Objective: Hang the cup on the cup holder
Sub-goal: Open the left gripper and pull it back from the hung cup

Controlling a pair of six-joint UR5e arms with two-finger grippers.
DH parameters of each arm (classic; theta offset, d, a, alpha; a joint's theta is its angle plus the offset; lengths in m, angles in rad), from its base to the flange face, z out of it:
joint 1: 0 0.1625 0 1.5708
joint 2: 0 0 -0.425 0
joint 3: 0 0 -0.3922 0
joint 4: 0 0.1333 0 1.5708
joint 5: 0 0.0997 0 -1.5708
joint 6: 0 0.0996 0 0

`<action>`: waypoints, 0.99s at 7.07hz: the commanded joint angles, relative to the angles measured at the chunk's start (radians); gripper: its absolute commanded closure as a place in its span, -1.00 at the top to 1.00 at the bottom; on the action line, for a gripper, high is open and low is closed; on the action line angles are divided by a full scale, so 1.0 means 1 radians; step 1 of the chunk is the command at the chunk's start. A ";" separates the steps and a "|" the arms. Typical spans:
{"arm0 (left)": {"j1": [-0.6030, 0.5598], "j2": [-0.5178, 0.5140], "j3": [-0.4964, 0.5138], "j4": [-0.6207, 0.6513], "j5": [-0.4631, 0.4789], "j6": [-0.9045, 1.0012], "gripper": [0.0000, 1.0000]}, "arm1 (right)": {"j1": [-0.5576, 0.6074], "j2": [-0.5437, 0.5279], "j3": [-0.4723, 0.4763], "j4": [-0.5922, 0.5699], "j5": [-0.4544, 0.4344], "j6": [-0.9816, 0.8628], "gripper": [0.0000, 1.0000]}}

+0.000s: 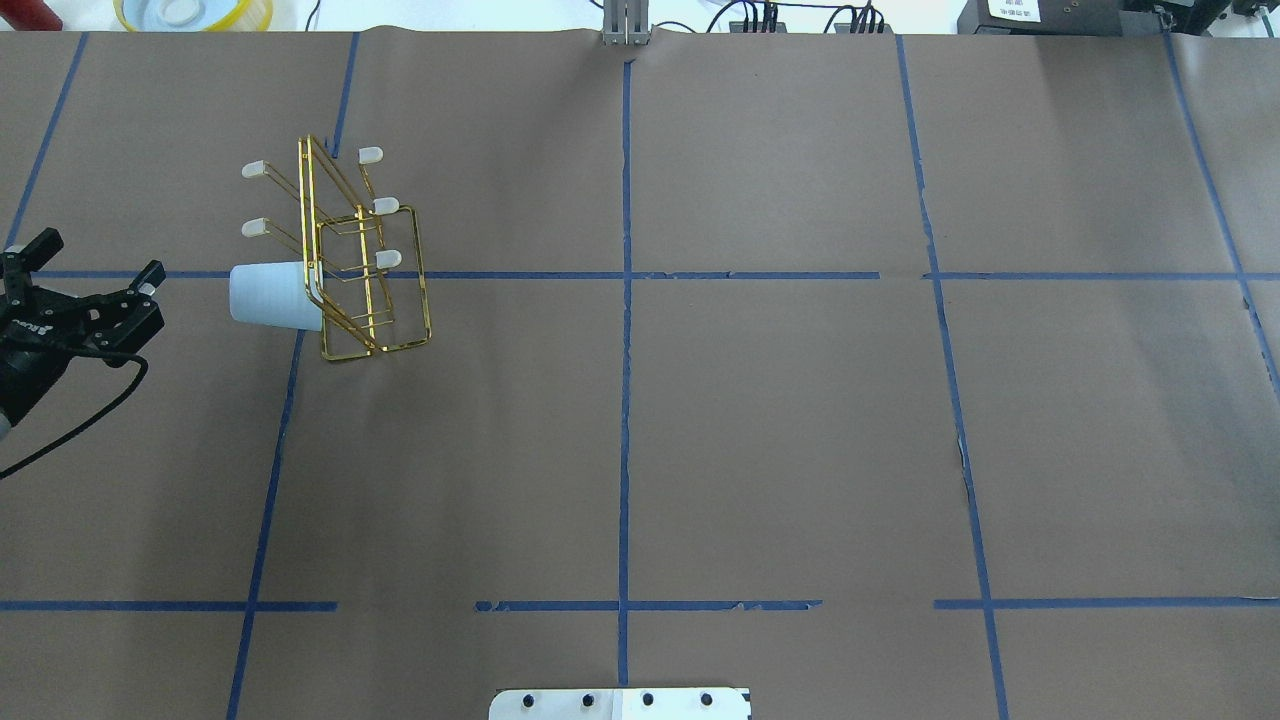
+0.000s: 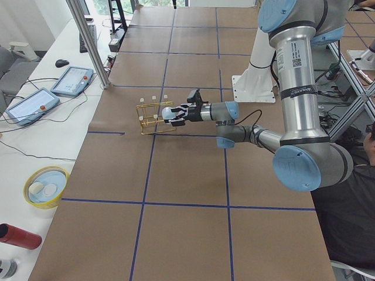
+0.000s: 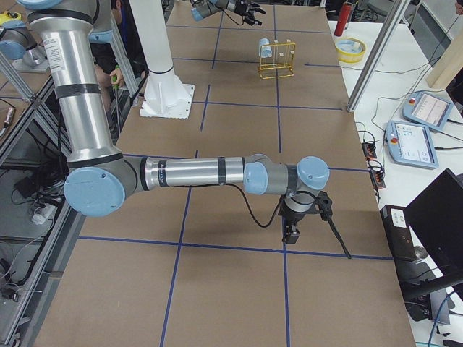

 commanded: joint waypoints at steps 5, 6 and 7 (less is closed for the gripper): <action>-0.327 -0.003 0.026 0.206 -0.819 -0.460 1.00 | 0.000 0.000 0.001 0.000 0.000 0.002 1.00; -0.384 -0.003 0.026 0.276 -0.976 -0.457 1.00 | 0.000 0.000 0.000 0.000 0.000 0.000 1.00; -0.471 -0.007 0.030 0.307 -1.177 -0.451 1.00 | 0.000 0.000 0.000 0.000 0.000 0.002 1.00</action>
